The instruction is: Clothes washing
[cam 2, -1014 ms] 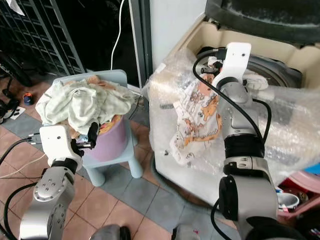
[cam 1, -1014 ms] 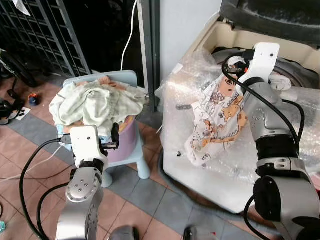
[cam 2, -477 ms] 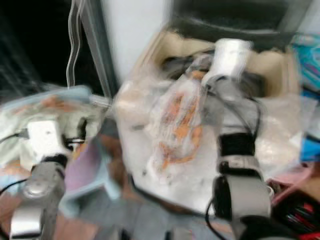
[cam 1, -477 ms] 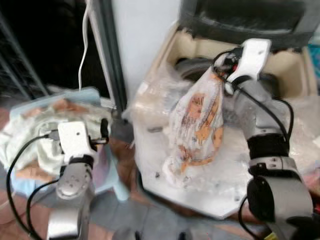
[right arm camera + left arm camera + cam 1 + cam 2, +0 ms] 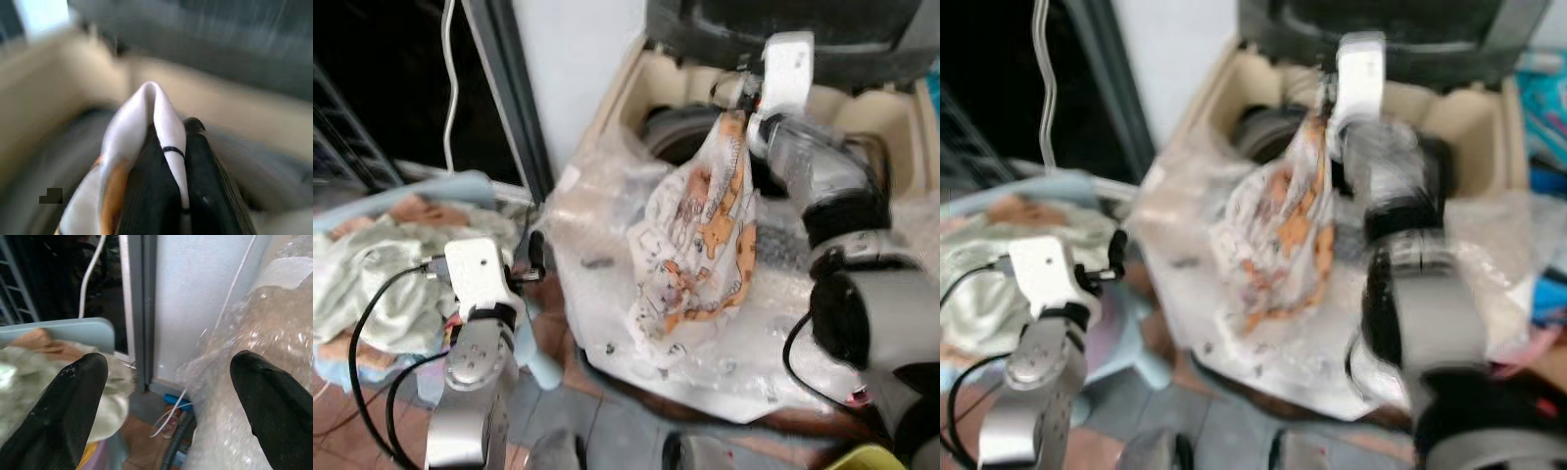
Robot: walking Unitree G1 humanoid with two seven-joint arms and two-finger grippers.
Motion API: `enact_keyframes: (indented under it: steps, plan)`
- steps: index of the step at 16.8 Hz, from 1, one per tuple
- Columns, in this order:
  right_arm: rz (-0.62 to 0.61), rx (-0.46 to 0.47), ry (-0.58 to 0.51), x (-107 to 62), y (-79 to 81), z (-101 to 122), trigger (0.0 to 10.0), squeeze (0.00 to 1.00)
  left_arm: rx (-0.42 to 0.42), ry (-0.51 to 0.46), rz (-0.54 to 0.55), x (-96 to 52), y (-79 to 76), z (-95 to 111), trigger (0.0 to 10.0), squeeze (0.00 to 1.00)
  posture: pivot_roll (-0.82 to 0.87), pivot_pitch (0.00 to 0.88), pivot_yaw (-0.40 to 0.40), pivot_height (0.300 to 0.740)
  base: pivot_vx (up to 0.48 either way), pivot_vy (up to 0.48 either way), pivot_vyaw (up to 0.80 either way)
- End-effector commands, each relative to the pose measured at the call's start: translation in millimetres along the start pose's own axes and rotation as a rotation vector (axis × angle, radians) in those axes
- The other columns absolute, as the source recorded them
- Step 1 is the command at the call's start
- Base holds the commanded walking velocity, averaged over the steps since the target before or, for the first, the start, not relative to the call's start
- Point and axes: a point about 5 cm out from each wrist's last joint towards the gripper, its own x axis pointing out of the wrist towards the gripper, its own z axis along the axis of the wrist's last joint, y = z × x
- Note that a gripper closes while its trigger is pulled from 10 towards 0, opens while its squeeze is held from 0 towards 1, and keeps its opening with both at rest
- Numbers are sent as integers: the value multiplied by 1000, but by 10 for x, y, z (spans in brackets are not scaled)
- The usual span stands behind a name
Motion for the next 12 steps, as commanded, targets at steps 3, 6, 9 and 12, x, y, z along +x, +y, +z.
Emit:
enact_keyframes:
  steps: [3,6,9,12]
  plan:
    - [-472,-85,-421,-226,-774,913,10000,0,15,11,59,-6,46,-33,10000,0,1,54,-4,740,0,0,0]
    - [-375,-120,-149,-155,-626,-91,10000,0,18,29,58,-58,29,-88,10000,0,-1,59,2,740,0,0,0]
    - [-191,-62,-94,-312,-371,-564,10000,827,18,34,44,-50,33,-84,10000,0,-12,62,12,740,0,0,0]
    - [-45,-97,-189,-623,-238,-664,10000,1000,23,54,36,-48,13,-119,10000,0,-24,60,13,740,0,0,0]
